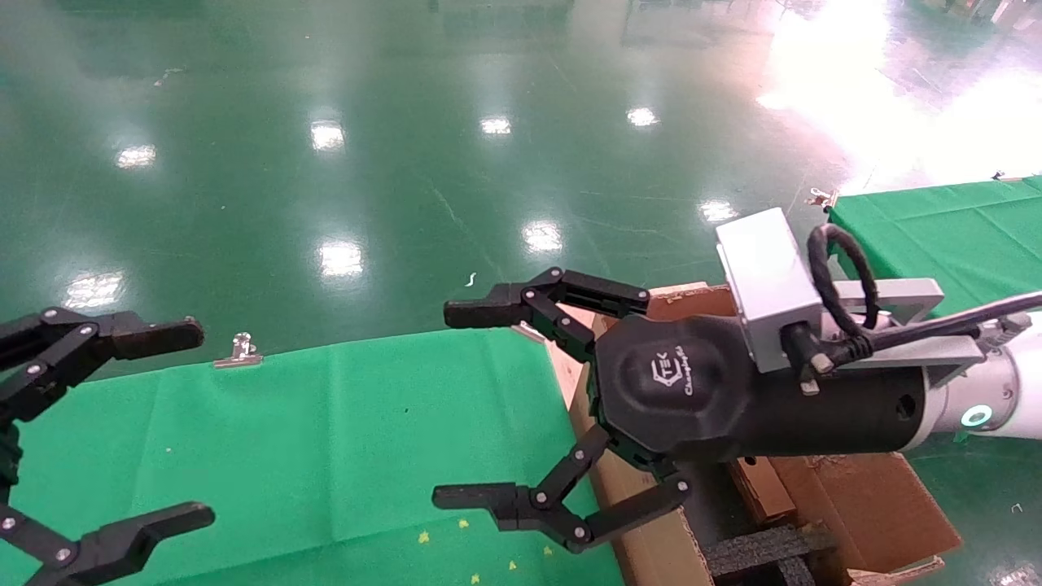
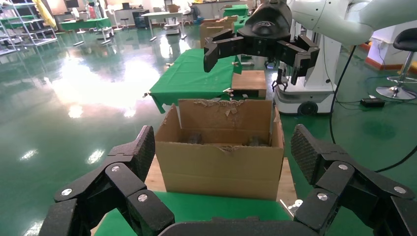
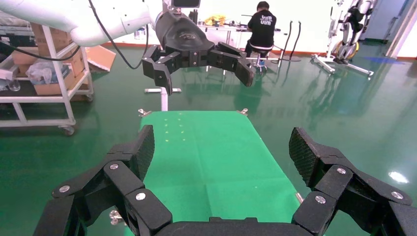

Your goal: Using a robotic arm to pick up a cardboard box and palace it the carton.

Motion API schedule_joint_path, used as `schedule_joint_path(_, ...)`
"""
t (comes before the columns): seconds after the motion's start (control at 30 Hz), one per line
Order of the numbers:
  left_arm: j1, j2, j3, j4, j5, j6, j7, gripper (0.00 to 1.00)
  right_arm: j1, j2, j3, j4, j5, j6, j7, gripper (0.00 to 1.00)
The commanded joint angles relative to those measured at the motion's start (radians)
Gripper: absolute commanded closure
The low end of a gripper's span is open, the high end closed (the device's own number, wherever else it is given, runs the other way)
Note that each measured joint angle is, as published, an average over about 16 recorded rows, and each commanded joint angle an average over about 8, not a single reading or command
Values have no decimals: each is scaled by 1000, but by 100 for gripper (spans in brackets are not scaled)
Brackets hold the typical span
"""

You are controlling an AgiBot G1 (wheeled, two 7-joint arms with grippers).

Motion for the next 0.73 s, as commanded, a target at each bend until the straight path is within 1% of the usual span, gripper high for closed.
schedule_joint_path(0.03, 0, 0, 0, 0, 0, 0, 0, 0, -8, -2, 13, 3, 1, -7, -4, 0)
schedule_joint_path(0.73, 0, 0, 0, 0, 0, 0, 0, 0, 10, 2, -16, -3, -1, 8, 5, 0)
